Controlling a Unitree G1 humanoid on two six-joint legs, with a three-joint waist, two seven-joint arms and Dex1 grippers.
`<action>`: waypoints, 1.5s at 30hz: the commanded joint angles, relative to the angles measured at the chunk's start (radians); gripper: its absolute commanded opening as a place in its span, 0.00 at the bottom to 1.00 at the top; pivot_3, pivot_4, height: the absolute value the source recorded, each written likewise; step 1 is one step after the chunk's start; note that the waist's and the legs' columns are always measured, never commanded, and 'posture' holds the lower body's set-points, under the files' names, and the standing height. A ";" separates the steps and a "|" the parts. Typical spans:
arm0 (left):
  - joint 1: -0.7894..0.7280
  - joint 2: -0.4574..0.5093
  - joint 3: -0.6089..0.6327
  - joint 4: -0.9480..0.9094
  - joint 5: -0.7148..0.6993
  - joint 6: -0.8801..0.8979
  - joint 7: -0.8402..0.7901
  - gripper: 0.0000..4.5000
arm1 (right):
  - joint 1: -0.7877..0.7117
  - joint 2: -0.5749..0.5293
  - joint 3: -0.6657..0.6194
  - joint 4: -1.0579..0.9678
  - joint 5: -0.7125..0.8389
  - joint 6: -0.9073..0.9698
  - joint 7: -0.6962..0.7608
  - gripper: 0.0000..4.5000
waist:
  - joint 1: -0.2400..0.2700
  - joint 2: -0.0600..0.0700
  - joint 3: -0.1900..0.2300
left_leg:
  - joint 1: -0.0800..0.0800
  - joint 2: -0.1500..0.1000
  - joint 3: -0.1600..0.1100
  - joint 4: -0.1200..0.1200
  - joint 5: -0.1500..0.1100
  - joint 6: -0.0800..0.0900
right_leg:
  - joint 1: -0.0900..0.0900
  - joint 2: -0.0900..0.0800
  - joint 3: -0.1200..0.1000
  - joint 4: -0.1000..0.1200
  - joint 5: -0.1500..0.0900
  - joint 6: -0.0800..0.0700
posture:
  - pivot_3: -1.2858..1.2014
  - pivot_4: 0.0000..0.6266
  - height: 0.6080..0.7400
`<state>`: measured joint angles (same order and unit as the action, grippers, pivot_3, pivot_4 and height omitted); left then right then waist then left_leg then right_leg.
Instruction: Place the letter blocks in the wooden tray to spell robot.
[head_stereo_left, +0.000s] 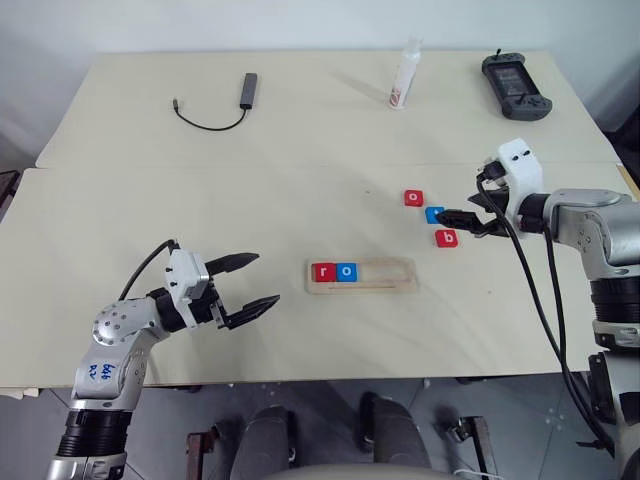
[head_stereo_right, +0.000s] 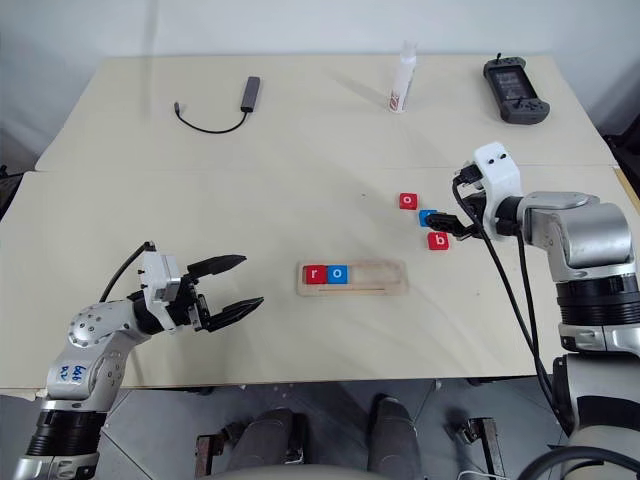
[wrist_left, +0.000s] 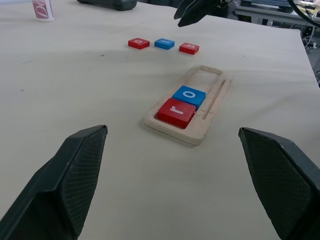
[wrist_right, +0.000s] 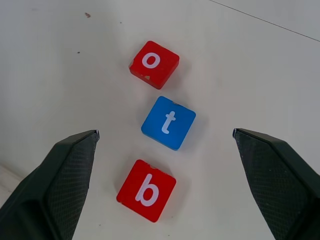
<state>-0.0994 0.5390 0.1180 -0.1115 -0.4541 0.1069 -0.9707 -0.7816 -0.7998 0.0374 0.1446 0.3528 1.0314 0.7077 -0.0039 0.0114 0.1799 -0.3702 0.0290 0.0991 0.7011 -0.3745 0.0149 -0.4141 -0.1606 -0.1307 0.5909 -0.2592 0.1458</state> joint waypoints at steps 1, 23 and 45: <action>-0.011 -0.007 -0.005 -0.015 0.009 -0.027 0.008 0.99 | -0.008 -0.013 -0.016 -0.053 -0.011 0.010 -0.007 1.00 | 0.001 0.000 0.000 | 0.000 0.000 0.000 0.000 0.000 0.000 | 0.000 0.000 0.000 0.000 0.000 0.000 | 0.52 0.24 1.00; -0.037 -0.004 -0.036 -0.017 0.007 -0.032 -0.016 1.00 | 0.208 0.169 -0.140 -0.236 -0.036 0.167 -0.296 0.91 | 0.001 0.000 0.000 | 0.000 0.000 0.000 0.000 0.000 0.000 | 0.000 0.000 0.000 0.000 0.000 0.000 | 0.52 0.24 1.00; -0.137 -0.035 -0.124 0.070 -0.002 -0.039 -0.145 1.00 | 0.425 0.362 -0.452 -0.811 0.015 0.583 -0.468 0.32 | 0.003 0.000 0.000 | 0.000 0.000 -0.001 -0.001 0.000 0.000 | 0.000 0.001 0.000 0.000 0.000 0.000 | 0.52 0.24 1.00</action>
<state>-0.2259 0.5090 0.0013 -0.0432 -0.4446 0.0783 -1.0936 -0.3833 -0.4627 -0.3776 -0.5782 0.3571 1.5924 0.2635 -0.0011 0.0115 0.1797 -0.3700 0.0291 0.0982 0.7002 -0.3745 0.0146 -0.4139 -0.1600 -0.1307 0.5909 -0.2592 0.1458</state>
